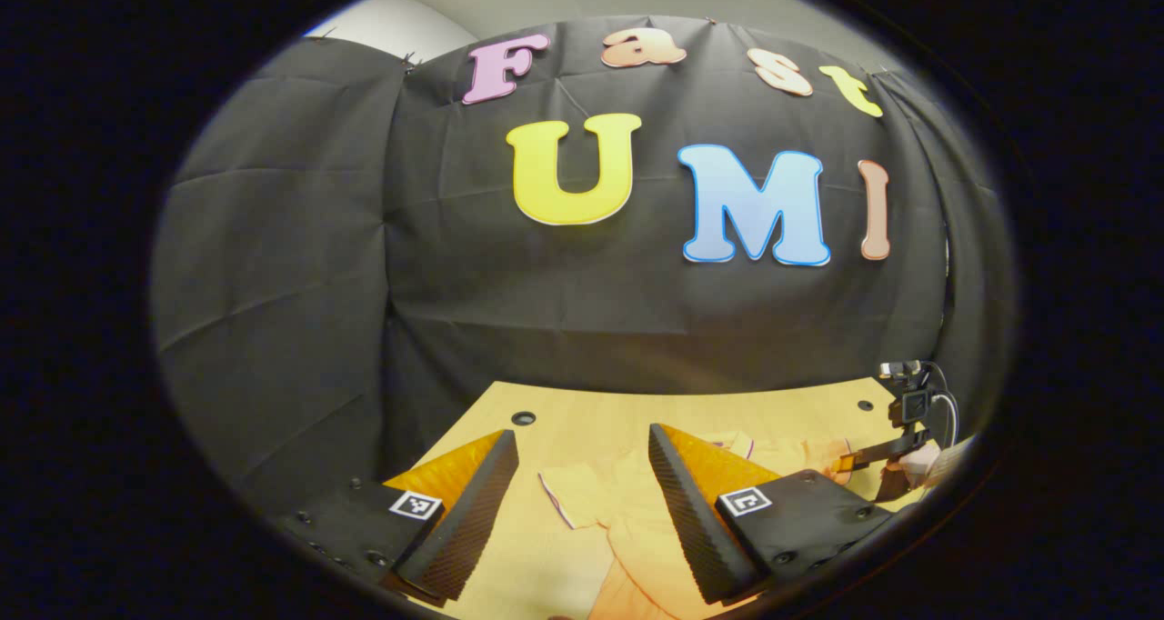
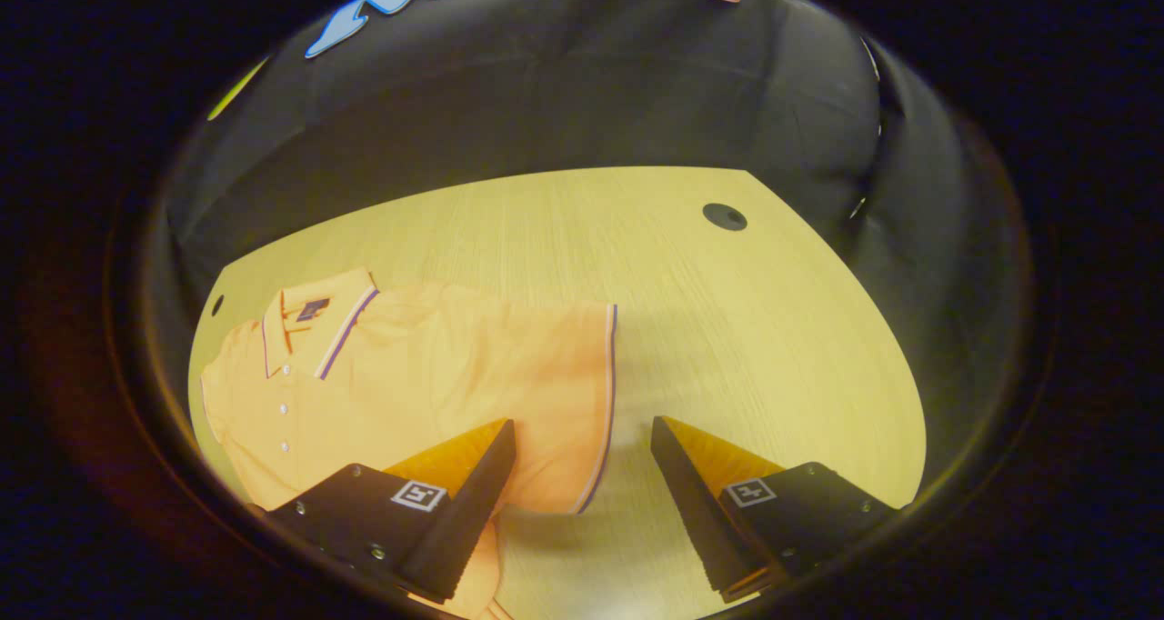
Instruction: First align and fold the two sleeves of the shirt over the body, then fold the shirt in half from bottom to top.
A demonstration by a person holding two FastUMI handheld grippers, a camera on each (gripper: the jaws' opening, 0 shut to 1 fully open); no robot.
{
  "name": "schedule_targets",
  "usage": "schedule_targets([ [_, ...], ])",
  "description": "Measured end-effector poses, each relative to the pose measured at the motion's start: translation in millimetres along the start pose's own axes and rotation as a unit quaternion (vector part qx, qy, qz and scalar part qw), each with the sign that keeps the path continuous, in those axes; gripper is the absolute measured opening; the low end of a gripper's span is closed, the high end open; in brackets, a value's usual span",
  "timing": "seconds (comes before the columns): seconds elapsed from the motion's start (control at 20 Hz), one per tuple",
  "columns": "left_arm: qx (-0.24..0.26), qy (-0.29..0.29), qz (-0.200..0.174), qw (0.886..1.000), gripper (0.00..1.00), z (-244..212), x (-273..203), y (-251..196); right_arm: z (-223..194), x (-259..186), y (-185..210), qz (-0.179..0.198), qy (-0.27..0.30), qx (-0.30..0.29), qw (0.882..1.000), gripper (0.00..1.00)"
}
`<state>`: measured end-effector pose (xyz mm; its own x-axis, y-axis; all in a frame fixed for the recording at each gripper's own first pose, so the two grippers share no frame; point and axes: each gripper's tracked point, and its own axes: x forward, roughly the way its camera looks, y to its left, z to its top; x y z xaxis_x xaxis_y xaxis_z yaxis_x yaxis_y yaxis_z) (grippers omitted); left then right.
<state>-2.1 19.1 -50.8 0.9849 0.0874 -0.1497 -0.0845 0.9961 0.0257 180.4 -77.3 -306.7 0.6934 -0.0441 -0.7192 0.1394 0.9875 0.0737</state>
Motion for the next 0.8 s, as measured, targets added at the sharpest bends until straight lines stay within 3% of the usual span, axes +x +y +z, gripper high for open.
schedule_targets([
  [0.05,-0.001,0.002,0.002,1.000,0.94,-1,0,2,-1,3,-1,-0.002,0.003,-0.002,1.000,0.95],
  [0.35,-0.003,0.010,0.004,1.000,0.94,-8,3,-2,-8,8,9,0.016,-0.001,0.005,1.000,0.73],
  [0.5,-0.003,0.011,0.000,1.000,0.94,-11,7,-6,-5,9,20,0.037,-0.004,0.011,0.999,0.23],
  [0.55,-0.003,0.012,-0.002,1.000,0.95,-11,8,-8,-5,11,19,0.036,-0.001,0.017,0.999,0.14],
  [0.6,-0.003,0.012,-0.003,1.000,0.94,-9,9,-8,-5,9,19,0.037,0.002,0.023,0.999,0.08],
  [0.7,-0.004,0.013,-0.006,1.000,0.95,-12,9,-8,-3,13,19,0.041,0.006,0.039,0.998,0.08],
  [0.8,-0.003,0.014,-0.006,1.000,0.95,-12,11,-7,-1,10,18,0.041,0.009,0.037,0.998,0.00],
])
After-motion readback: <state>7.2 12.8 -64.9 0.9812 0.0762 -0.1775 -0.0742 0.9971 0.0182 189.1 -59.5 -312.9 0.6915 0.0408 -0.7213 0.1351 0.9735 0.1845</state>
